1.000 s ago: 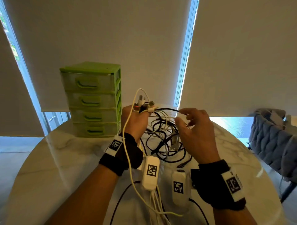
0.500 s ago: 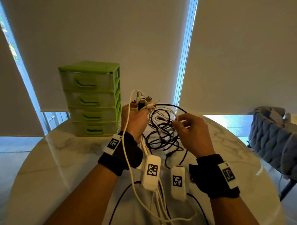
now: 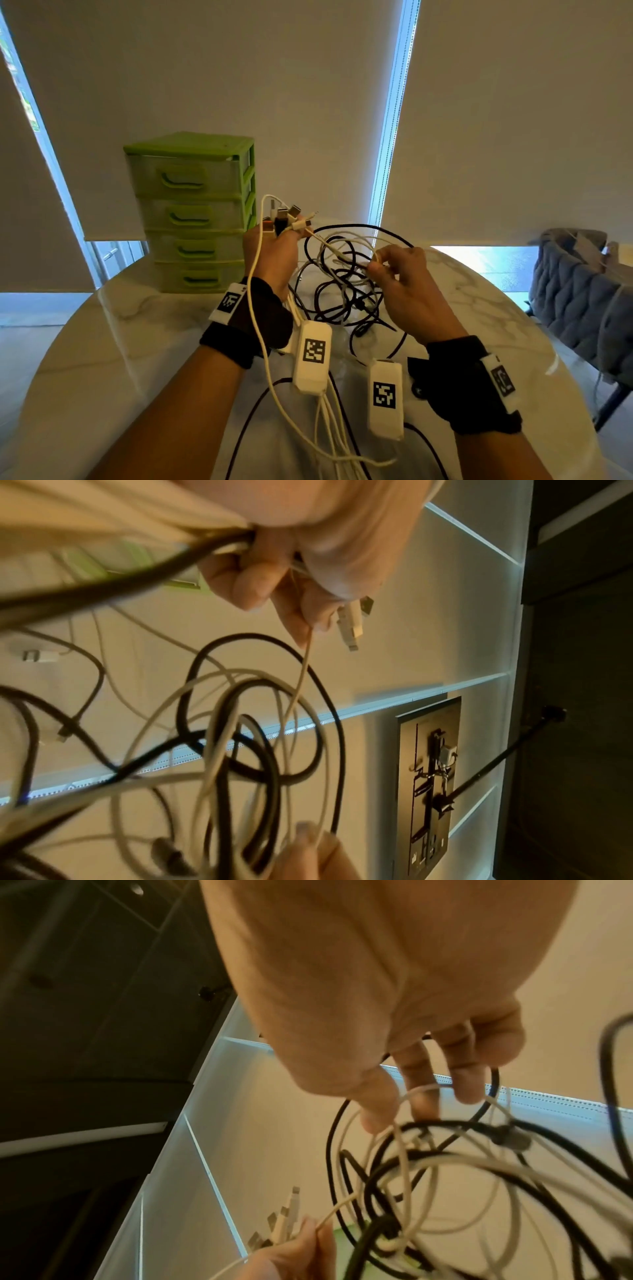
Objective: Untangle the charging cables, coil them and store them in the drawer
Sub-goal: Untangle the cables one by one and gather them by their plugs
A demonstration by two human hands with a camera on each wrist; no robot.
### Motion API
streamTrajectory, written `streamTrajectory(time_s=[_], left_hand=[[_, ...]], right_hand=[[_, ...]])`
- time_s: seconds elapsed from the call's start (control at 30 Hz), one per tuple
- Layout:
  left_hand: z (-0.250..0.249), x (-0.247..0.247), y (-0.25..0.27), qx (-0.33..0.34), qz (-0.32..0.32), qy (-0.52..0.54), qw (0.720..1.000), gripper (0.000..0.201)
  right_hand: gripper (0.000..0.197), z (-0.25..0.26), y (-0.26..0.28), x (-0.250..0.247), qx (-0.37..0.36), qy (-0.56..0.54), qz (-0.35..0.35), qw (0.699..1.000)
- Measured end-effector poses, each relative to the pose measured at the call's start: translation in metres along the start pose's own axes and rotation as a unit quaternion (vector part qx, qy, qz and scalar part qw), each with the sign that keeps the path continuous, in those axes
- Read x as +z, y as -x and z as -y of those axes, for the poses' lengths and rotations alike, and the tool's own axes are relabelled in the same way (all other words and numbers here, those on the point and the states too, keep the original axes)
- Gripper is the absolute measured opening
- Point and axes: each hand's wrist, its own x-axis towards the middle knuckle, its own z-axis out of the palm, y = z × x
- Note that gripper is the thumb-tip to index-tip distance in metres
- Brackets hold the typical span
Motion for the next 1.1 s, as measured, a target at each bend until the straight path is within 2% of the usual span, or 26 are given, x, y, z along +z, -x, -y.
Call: streamTrajectory(time_s=[0.07, 0.13, 0.23, 0.3, 0.37, 0.43, 0.47, 0.53, 0.6, 0.7, 0.73, 0.83, 0.87, 1.0, 1.1], left_hand=[[0.000, -0.003, -0.004, -0.028, -0.020, 0.009, 0.999, 0.013], [-0.002, -0.006, -0.006, -0.045, -0.033, 0.021, 0.998, 0.013], [-0.007, -0.009, -0.007, -0.050, -0.033, 0.054, 0.997, 0.009], [-0.009, -0.010, -0.008, -0.040, -0.023, 0.073, 0.996, 0.009], [-0.009, -0.010, -0.007, -0.020, -0.002, 0.048, 0.999, 0.004], [-0.008, -0.007, -0.002, 0.009, 0.015, 0.037, 0.999, 0.005], [-0.007, -0.005, -0.001, 0.018, 0.024, 0.041, 0.999, 0.005], [-0.007, -0.002, 0.004, 0.032, 0.052, 0.034, 0.998, 0.007], [-0.009, 0.000, 0.008, 0.043, 0.089, 0.010, 0.995, 0.009], [-0.012, 0.000, 0.015, 0.060, 0.158, -0.002, 0.986, 0.032], [-0.013, 0.000, 0.017, 0.065, 0.181, -0.011, 0.981, 0.033], [-0.012, -0.004, 0.030, 0.081, 0.237, -0.029, 0.968, 0.008], [-0.012, -0.007, 0.033, 0.076, 0.248, -0.040, 0.965, 0.011], [-0.015, -0.018, 0.042, 0.020, 0.232, -0.090, 0.968, 0.019], [-0.018, -0.025, 0.051, -0.019, 0.239, -0.108, 0.965, 0.017]], right_hand=[[0.013, -0.002, 0.000, -0.001, -0.002, 0.021, 0.032, 0.999], [0.012, -0.011, -0.002, -0.001, 0.013, 0.042, 0.027, 0.999], [0.003, -0.025, -0.006, -0.004, 0.085, 0.101, -0.051, 0.990], [0.014, -0.027, -0.006, -0.008, 0.124, 0.111, -0.100, 0.981], [0.033, -0.019, -0.004, -0.011, 0.098, 0.091, -0.126, 0.983], [0.038, 0.000, 0.001, -0.011, 0.038, 0.047, -0.142, 0.988], [0.036, 0.009, 0.004, -0.010, 0.006, 0.019, -0.124, 0.992], [0.035, 0.022, 0.009, -0.003, -0.023, -0.018, -0.026, 0.999], [0.038, 0.022, 0.008, 0.001, -0.025, 0.013, 0.044, 0.999], [0.027, 0.019, 0.005, -0.006, -0.015, 0.033, 0.040, 0.999], [0.020, 0.019, 0.005, -0.010, -0.012, 0.020, 0.051, 0.998], [0.015, 0.018, 0.008, -0.027, -0.011, 0.030, 0.094, 0.995], [0.015, 0.018, 0.009, -0.036, -0.006, 0.039, 0.088, 0.995], [0.016, 0.010, 0.018, -0.084, 0.020, 0.066, 0.031, 0.997], [0.015, 0.012, 0.030, -0.109, 0.037, 0.074, 0.085, 0.993]])
